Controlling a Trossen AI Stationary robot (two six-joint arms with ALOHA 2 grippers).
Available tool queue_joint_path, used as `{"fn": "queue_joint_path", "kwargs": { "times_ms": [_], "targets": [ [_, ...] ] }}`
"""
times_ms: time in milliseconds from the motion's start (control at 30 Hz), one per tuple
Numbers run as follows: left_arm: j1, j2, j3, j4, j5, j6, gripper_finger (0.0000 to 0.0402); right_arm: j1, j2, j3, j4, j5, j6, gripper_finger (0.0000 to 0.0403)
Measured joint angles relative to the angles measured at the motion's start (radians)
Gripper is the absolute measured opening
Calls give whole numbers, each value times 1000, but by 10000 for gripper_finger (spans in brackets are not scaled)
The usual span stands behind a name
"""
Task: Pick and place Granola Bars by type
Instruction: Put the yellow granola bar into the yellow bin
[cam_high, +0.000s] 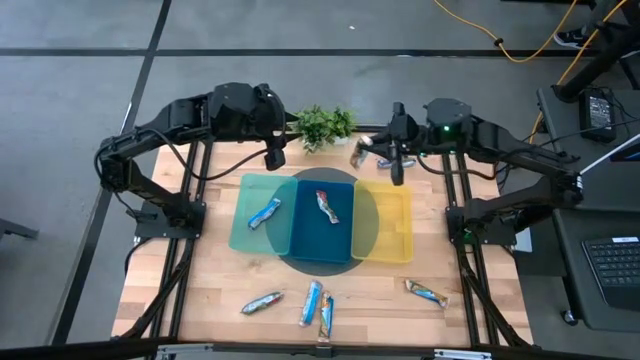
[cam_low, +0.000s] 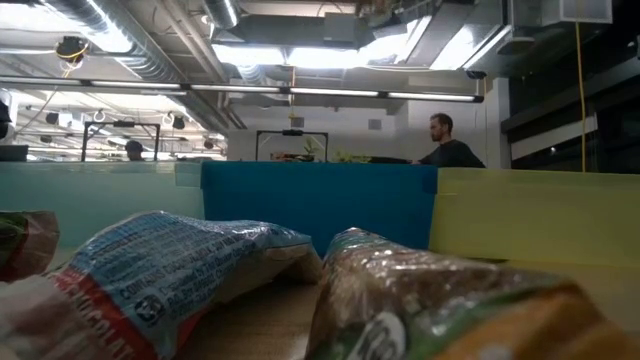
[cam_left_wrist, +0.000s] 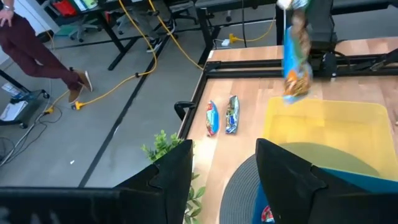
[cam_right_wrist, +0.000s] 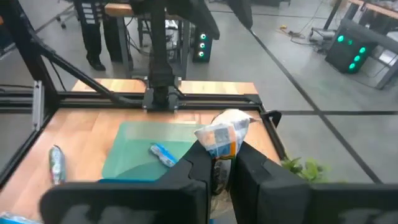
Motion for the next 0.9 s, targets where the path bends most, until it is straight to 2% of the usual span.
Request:
{"fn": "queue_joint_path", "kwargs": {
  "times_ms": [300, 433, 567, 733, 800, 900],
  "targets": [
    [0, 1, 0, 1, 0, 0, 164, 28, -53, -7, -164, 44, 16, 26],
    [0, 1, 0, 1, 2, 0, 166, 32, -99, -91, -186, 44, 71, 34],
    [0, 1, 0, -6, 6, 0, 164, 59, -167, -241, -93, 49, 128, 40],
    [0, 1, 0, -13, 7, 0, 161, 101, -251, -450, 154, 50, 193, 25],
    [0, 1, 0, -13, 7, 0, 162, 114, -276, -510, 240, 47, 214, 25],
    [0, 1, 0, -13, 7, 0, 164, 128, -308, -555, 271, 46, 239, 29]
  ]
}}
